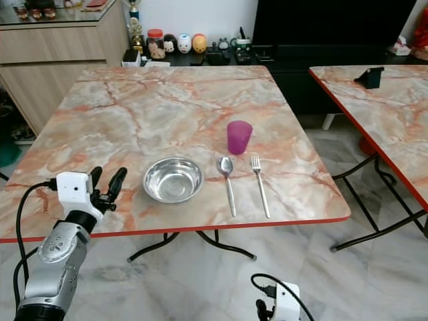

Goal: Setting the table

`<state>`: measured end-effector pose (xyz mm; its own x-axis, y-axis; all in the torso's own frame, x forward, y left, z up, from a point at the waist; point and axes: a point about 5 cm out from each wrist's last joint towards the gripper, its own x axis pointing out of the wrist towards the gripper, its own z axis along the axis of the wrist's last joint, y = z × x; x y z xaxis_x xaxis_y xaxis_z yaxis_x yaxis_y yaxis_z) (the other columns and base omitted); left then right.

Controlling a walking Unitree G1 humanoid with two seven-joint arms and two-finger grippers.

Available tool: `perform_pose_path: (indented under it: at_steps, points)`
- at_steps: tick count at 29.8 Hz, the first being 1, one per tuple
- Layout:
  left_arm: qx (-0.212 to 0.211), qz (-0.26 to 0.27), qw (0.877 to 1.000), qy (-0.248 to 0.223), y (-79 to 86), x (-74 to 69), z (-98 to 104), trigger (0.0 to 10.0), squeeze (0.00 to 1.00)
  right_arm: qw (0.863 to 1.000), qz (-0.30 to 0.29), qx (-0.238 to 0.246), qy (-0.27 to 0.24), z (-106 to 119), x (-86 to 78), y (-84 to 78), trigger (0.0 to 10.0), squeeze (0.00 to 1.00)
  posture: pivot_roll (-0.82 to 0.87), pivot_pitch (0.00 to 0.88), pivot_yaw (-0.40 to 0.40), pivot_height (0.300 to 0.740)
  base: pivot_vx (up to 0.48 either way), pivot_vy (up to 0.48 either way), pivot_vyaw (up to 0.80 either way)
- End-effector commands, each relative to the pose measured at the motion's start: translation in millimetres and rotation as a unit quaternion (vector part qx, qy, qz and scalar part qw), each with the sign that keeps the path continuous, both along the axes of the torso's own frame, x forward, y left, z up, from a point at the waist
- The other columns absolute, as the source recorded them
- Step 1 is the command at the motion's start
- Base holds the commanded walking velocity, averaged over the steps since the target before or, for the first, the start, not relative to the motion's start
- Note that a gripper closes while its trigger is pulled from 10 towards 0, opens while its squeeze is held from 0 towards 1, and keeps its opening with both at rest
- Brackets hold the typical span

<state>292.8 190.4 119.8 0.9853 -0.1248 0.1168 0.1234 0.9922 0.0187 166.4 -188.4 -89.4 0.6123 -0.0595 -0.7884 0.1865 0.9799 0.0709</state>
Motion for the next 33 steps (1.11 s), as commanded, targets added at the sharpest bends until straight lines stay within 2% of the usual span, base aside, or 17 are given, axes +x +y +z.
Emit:
perform_pose_path:
  at_steps: [1,6,18,33]
  points:
    - [0.003,-0.007,1.000,0.011,-1.1,-0.2,-1.7,10.0,0.00,1.000,0.000,0.001,-0.003,0.6,1.1,-0.4,10.0,0.00,0.04,0.000,-0.013,0.740,0.000,0.000,0.00]
    - [0.003,-0.011,1.000,0.013,-2.8,-0.6,-3.3,10.0,0.00,1.000,0.002,0.001,-0.002,0.4,0.8,-0.3,10.0,0.00,0.04,0.000,-0.013,0.740,0.103,0.000,0.00]
    - [0.002,-0.012,1.000,0.014,-3.4,-0.4,-2.8,10.0,0.00,1.000,0.001,0.001,-0.002,0.8,1.5,-1.0,10.0,0.00,0.04,0.000,-0.015,0.740,0.372,0.000,0.00]
    - [0.001,0.000,1.000,0.012,3.3,-3.0,-1.2,10.0,0.00,1.000,0.004,0.000,-0.001,1.1,2.3,-1.6,10.0,0.00,0.04,0.000,-0.017,0.740,0.000,0.000,0.00]
